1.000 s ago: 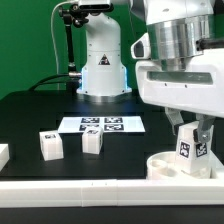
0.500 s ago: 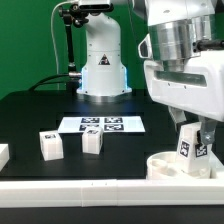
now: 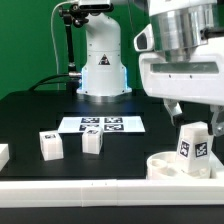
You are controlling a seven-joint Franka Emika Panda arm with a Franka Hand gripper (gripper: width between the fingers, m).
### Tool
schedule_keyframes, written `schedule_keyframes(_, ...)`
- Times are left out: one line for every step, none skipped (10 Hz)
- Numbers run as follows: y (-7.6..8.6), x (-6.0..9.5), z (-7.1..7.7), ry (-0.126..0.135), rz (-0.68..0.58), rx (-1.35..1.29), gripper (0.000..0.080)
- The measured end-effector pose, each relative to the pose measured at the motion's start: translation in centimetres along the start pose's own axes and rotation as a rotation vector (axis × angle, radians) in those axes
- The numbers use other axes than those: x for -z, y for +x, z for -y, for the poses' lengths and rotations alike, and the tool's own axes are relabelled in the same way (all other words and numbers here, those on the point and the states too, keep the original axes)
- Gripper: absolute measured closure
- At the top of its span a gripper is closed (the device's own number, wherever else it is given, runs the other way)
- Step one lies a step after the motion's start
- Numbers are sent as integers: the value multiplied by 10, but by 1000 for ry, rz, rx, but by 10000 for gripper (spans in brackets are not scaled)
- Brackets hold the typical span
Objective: Assemble stool
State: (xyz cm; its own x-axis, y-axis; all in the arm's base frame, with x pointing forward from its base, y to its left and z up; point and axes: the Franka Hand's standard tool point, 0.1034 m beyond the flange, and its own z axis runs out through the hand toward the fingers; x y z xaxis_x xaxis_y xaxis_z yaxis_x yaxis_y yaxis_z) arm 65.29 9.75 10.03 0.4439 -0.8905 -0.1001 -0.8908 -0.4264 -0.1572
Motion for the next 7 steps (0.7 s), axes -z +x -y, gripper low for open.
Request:
schedule_keyframes(0,-3,-2,-4,1,31,151)
schedule_keyframes(0,-3,-2,-4,1,110,151)
schedule_keyframes(0,-3,-2,-4,1,204,151)
schedule_keyframes(0,-3,-2,-4,1,286,151)
schedule_keyframes(-1,-3,-2,-14,1,395,151)
schedule_keyframes(0,-3,-2,-13,1,538,151)
schedule_keyframes(-1,-2,-1,-17,-2,670,151)
